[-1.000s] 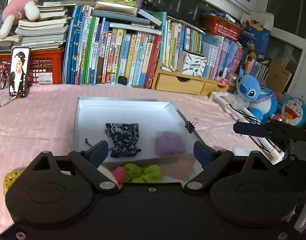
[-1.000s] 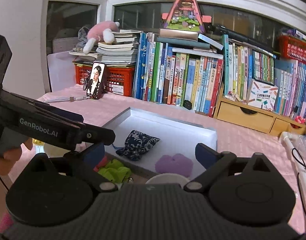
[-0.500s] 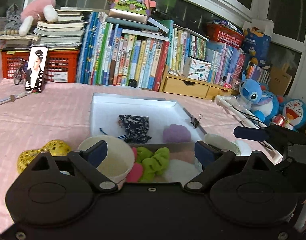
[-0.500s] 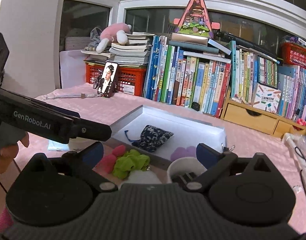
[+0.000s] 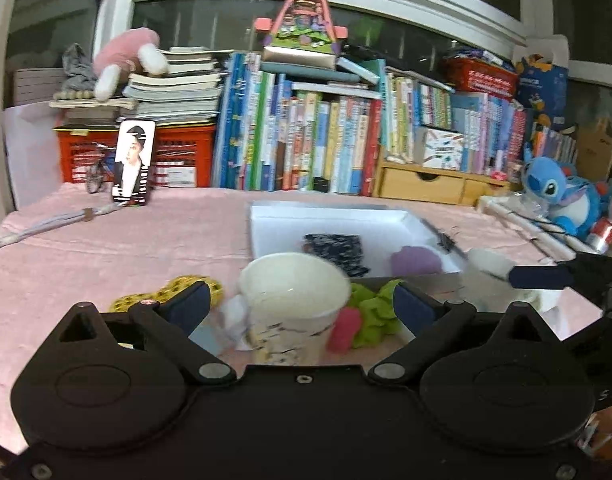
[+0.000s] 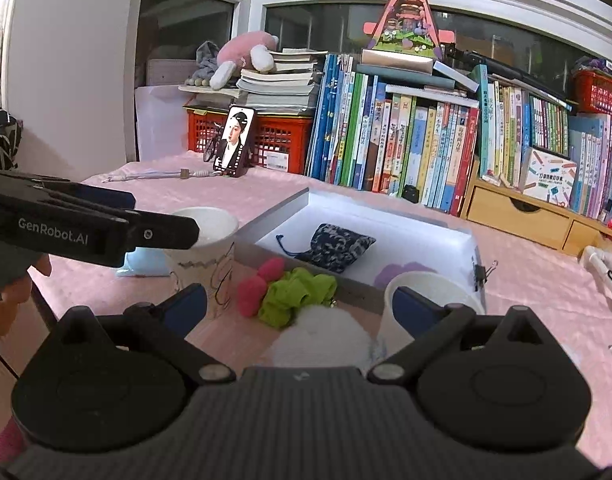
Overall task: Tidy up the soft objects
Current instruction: 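Withdraw both open tools from the tray back toward the remaining items, then grasp the blue mask packet with the left tool while the right tool grasps the white fluffy ball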
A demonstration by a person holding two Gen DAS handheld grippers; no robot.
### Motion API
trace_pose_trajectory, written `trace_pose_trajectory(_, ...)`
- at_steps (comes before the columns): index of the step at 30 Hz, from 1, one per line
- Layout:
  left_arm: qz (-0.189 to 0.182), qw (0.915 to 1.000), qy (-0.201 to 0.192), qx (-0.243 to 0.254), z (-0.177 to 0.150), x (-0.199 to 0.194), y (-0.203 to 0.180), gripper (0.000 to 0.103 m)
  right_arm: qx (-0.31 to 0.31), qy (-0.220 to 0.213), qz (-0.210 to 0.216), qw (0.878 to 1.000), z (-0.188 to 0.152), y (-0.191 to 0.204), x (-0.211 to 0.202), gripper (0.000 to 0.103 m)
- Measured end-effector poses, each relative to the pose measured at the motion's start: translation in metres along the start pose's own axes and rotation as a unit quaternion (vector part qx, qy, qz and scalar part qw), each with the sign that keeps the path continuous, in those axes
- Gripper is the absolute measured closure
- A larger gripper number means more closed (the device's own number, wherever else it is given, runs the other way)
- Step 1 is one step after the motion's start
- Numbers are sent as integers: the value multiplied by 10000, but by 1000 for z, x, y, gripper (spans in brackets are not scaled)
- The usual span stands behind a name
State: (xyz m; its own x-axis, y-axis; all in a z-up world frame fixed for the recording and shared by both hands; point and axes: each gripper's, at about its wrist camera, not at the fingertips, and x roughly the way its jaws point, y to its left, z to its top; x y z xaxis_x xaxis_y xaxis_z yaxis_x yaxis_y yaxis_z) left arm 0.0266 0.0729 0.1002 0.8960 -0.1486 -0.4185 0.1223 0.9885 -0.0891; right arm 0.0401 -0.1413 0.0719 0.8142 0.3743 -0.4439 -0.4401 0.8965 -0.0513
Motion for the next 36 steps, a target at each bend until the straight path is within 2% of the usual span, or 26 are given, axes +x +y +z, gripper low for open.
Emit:
trace_pose_trajectory(9,627,9979,97,-88,-25,10,22,5,65,-303,-404,9987,-29,17,5,0)
trace_pose_trajectory(15,1004,9947,192,-127,-40,22,36,8,255,-302,-563,9976,-44,20,15,0)
trace_pose_trajectory(25,1214,9903,345,-586,-54,42,59,17,457,-266,-799,9954,-54,25,30,3)
trace_pose_trajectory(34,1288,9876,362,-825,-60,56,71,19,515,-294,-1195,9911,-56,32,42,6)
trace_pose_trajectory(36,1291,9869,368,-899,-61,58,72,22,558,-319,-1288,9896,-56,33,44,7)
